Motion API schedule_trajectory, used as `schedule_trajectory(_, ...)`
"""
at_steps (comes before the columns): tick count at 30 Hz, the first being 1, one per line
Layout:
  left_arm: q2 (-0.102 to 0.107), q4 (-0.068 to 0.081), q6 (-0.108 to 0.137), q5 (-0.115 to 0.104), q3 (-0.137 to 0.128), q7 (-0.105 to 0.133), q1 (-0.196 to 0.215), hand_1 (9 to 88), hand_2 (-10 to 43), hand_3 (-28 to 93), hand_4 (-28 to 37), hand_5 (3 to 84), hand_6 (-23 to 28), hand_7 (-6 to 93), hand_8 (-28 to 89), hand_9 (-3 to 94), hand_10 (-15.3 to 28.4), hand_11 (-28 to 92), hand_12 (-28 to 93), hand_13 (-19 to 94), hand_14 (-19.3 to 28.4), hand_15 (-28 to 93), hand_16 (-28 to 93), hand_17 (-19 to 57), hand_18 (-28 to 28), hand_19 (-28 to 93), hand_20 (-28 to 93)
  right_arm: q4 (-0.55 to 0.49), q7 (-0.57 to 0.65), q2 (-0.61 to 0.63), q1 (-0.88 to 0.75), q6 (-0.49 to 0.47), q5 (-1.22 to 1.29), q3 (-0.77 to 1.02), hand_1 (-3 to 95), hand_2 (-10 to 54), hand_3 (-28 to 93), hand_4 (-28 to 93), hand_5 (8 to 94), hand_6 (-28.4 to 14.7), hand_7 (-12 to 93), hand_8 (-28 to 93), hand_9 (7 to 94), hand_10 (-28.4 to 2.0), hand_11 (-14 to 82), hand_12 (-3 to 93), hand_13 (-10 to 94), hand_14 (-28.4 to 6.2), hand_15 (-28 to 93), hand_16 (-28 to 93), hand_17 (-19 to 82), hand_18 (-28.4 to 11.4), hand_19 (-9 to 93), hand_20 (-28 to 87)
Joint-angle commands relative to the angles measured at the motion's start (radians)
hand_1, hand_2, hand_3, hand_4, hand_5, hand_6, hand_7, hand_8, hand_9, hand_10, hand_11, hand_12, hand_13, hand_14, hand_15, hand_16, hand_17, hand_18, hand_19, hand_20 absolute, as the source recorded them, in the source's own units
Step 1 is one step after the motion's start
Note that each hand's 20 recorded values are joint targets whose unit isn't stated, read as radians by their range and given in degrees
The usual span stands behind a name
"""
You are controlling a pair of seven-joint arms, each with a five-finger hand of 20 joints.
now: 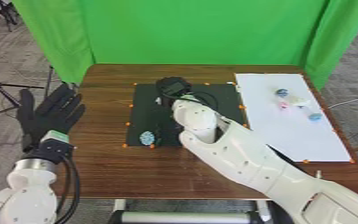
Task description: Arrange flowers
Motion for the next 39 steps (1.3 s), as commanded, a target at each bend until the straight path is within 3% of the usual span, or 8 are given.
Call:
schedule_trajectory(1, -0.008, 0.009, -0.021, 0.018, 0.007, -0.015, -0.024, 23.3, 17.7, 64, -28.3, 39.6, 8.2, 18.2, -10, 31.4, 13.9, 24, 12, 21, 13.1, 40, -7, -6.0, 13.6, 35, 14, 0.004, -0.004, -0.032, -0.03, -0.005, -0.026, 0.001, 60.5, -9.5, 69, -28, 66.8, -2.7, 29, 0, 80.8, -9.0, 10.9, 41.3, 72, -4.9, 53, 42, 37, -23.7, 87, 44)
schedule_trajectory(7, -0.004, 0.007, -0.018, 0.013, 0.001, -0.01, -0.016, 22.8, 17.5, 65, -28.3, 39.5, 8.0, 17.6, -10, 31.4, 13.7, 24, 12, 21, 13.1, 40, -7, -6.0, 13.6, 35, 14, -0.007, -0.012, -0.032, -0.042, -0.025, -0.031, 0.007, 59.8, -9.5, 70, -28, 64.9, -2.8, 24, -2, 78.5, -9.5, 9.3, 38.2, 71, -4.4, 52, 43, 36, -23.7, 87, 43)
schedule_trajectory(10, -0.002, 0.006, -0.022, 0.011, 0.0, -0.011, -0.019, 23.2, 16.5, 67, -28.3, 39.6, 8.0, 17.3, -10, 31.4, 13.7, 24, 11, 21, 13.1, 40, -7, -6.0, 13.6, 35, 14, -0.015, -0.009, -0.026, -0.049, -0.05, -0.027, 0.014, 59.6, -9.5, 70, -28, 63.8, -2.9, 22, -12, 76.8, -10.0, 8.4, 36.0, 70, -4.3, 52, 43, 36, -23.9, 87, 43)
schedule_trajectory(15, -0.001, 0.003, -0.017, 0.012, -0.012, -0.006, -0.009, 24.1, 15.3, 68, -28.3, 39.6, 7.8, 17.0, -10, 31.4, 13.6, 24, 11, 21, 13.1, 40, -7, -6.0, 13.5, 35, 14, -0.029, -0.008, -0.018, -0.058, -0.067, -0.029, 0.019, 58.3, -9.5, 70, -28, 60.5, -3.8, 21, -14, 69.3, -13.3, 17.9, 21.2, 69, -5.0, 51, 41, 35, -23.9, 86, 42)
schedule_trajectory(19, -0.001, 0.002, -0.021, 0.014, -0.015, -0.007, -0.006, 24.6, 14.7, 68, -28.3, 39.5, 7.7, 17.0, -10, 31.4, 13.7, 24, 11, 21, 13.1, 40, -7, -6.0, 13.6, 35, 14, -0.034, 0.0, -0.015, -0.06, -0.076, -0.015, 0.021, 56.8, -9.5, 70, -28, 59.7, -4.1, 20, -13, 66.7, -14.8, 15.6, 15.9, 69, -5.1, 51, 40, 35, -24.0, 86, 42)
schedule_trajectory(24, -0.001, 0.001, -0.017, 0.01, -0.016, -0.002, -0.003, 24.9, 14.6, 68, -28.3, 39.5, 7.7, 17.0, -10, 31.5, 13.7, 24, 11, 21, 13.2, 40, -7, -6.0, 13.5, 35, 14, -0.044, 0.0, -0.009, -0.065, -0.059, -0.001, 0.022, 53.7, -9.5, 72, -28, 61.5, -3.7, 18, -14, 64.5, -15.5, 12.3, 12.9, 70, -5.7, 49, 37, 36, -24.2, 86, 41)
schedule_trajectory(29, 0.0, 0.002, -0.016, 0.012, -0.015, -0.005, -0.007, 24.9, 14.7, 68, -28.3, 39.7, 7.6, 17.1, -10, 31.6, 13.7, 24, 11, 21, 13.2, 40, -7, -6.0, 13.6, 35, 14, -0.044, 0.007, 0.001, -0.068, 0.0, 0.015, 0.011, 47.1, -9.5, 77, -28, 63.1, -3.9, 15, -15, 63.6, -18.2, 11.1, 7.6, 75, -8.7, 40, 31, 37, -25.6, 84, 39)
schedule_trajectory(39, -0.006, -0.002, -0.006, 0.01, -0.024, -0.011, 0.005, 25.0, 15.1, 68, -28.3, 39.9, 7.6, 17.2, -10, 31.8, 13.9, 25, 11, 21, 13.3, 41, -7, -6.0, 13.6, 35, 14, -0.06, -0.003, 0.028, -0.085, 0.045, 0.025, -0.001, 40.7, -7.2, 79, -27, 62.4, -4.7, 15, -17, 65.1, -18.2, 12.4, 6.7, 77, -10.5, 38, 24, 37, -26.3, 83, 37)
